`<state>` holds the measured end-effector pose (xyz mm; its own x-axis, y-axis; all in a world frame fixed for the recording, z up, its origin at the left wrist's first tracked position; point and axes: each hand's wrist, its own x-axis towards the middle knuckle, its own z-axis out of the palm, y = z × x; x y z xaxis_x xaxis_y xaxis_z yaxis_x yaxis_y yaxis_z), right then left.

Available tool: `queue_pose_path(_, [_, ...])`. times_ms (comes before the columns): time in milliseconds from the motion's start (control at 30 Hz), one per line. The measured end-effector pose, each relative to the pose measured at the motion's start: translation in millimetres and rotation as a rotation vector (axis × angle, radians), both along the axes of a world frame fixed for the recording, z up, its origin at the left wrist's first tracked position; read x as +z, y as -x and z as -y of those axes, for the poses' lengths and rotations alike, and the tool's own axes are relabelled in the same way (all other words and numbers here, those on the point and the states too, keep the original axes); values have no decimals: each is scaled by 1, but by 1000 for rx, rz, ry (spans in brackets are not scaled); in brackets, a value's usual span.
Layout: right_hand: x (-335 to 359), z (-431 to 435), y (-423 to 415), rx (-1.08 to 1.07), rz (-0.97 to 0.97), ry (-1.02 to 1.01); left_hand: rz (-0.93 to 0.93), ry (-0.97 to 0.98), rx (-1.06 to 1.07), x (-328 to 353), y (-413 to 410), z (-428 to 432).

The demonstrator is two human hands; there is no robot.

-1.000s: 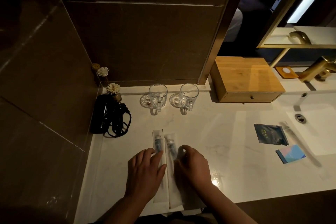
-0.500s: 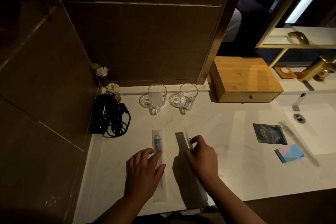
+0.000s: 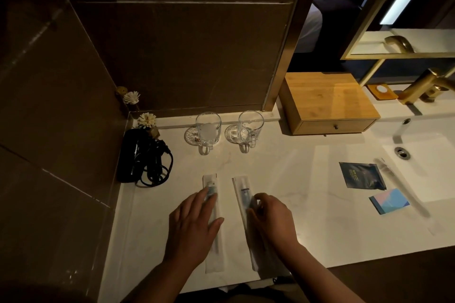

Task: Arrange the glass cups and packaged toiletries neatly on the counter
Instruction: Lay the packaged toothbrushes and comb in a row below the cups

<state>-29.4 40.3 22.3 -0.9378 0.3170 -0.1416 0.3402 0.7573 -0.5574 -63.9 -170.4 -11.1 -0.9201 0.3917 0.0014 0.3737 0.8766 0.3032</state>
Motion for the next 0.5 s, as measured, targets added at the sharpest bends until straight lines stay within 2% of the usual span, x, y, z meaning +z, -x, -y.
queue_pose_path(100, [-3, 3, 2, -9, 10, 22, 38, 81, -94, 2, 1, -3])
queue_pose_path(500, [-10, 4, 0, -13, -27, 68, 77, 94, -88, -2, -13, 0])
